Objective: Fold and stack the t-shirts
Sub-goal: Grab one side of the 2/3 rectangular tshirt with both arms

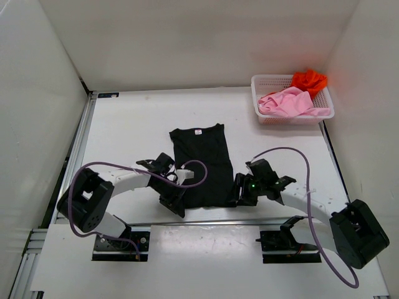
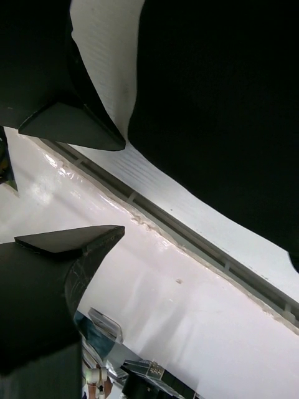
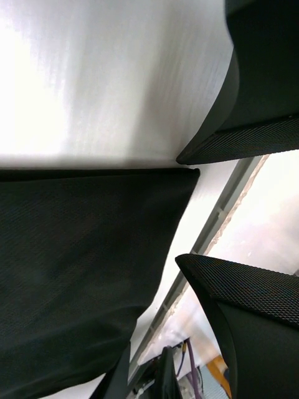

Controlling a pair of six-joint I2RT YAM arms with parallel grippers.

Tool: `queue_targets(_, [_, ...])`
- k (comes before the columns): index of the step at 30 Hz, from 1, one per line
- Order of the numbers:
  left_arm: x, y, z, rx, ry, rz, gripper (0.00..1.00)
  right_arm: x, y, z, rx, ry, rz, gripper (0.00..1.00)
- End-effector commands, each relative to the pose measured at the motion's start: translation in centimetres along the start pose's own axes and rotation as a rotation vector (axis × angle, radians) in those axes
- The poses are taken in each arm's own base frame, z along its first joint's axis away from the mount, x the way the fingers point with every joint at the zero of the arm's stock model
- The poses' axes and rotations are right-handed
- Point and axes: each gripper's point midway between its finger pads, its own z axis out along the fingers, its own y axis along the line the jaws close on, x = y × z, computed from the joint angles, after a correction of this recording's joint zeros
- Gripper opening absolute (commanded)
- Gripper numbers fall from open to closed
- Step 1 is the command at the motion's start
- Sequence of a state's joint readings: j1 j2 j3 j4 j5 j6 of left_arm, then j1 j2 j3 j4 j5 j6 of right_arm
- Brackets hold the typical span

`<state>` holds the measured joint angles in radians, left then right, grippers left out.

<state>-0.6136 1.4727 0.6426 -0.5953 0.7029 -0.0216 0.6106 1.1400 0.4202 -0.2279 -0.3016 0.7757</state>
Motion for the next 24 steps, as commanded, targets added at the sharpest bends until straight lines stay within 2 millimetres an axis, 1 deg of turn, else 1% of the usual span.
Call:
queue_targets(1, [-2.5,0.7,0.1,-0.030,-0.061,0.071,0.63,0.8,-0.7,0.0,0.001,-0.009,0.058,0.64])
queue_targets(2, [-3.4,0.6,-0.1,-0.041,-0.079,0.085,0.63,0.6,-0.3,-0.3,-0.014,-0.024,0.050,0.64])
queue_targets(3, [-3.7,0.9,-0.1,-0.054,-0.080,0.085,0.63,0.8,-0.9,-0.1,0.003,-0.024,0.055,0.64])
queue_targets(4, [-4.3,1.0,-0.3,-0.068,-0.096,0.097,0.63,0.9,-0.9,-0.3,0.003,-0.024,0.055,0.64])
queue_targets(5, [-4.9,1.3,-0.3,-0.086,-0.099,0.098,0.63,1.3,-1.4,-0.1,0.011,-0.016,0.059,0.64])
queue_targets(6, [-4.8,2.0,-0.1,-0.114,-0.090,0.088,0.61,1.3,-1.4,-0.1,0.011,-0.016,0.059,0.63])
queue_targets(7, [-5.1,1.9,-0.2,-0.114,-0.097,0.094,0.60,1.3,-1.4,-0.1,0.011,-0.016,0.059,0.63])
queue_targets(10, [-4.8,1.6,0.1,-0.085,-0.088,0.089,0.60,1.1,-1.5,-0.1,0.018,-0.022,0.059,0.63])
queue_targets(17, [-4.0,1.9,1.2,-0.051,-0.042,0.054,0.59,0.8,-0.9,-0.5,-0.004,-0.042,0.081,0.63])
queue_targets(19, [-3.5,2.3,1.6,-0.051,-0.027,0.043,0.55,1.1,-1.1,-0.4,0.002,-0.037,0.095,0.63])
queue_targets(20, [-3.5,2.3,1.6,-0.051,-0.027,0.043,0.50,1.2,-1.3,-0.4,0.009,-0.031,0.098,0.62])
queue_targets(21, [-2.9,2.5,1.8,-0.051,-0.012,0.031,0.47,1.2,-1.5,-0.2,0.022,-0.033,0.112,0.62])
queue_targets(22, [-2.9,2.5,1.8,-0.051,-0.012,0.030,0.43,1.5,-1.8,-0.1,0.030,-0.026,0.125,0.62])
queue_targets(23, [-2.9,2.5,1.8,-0.051,-0.012,0.030,0.38,1.6,-2.0,0.0,0.038,-0.018,0.129,0.62])
queue_targets(24, [-2.9,2.6,1.8,-0.060,-0.012,0.030,0.26,1.8,-2.2,0.1,0.050,-0.008,0.145,0.60])
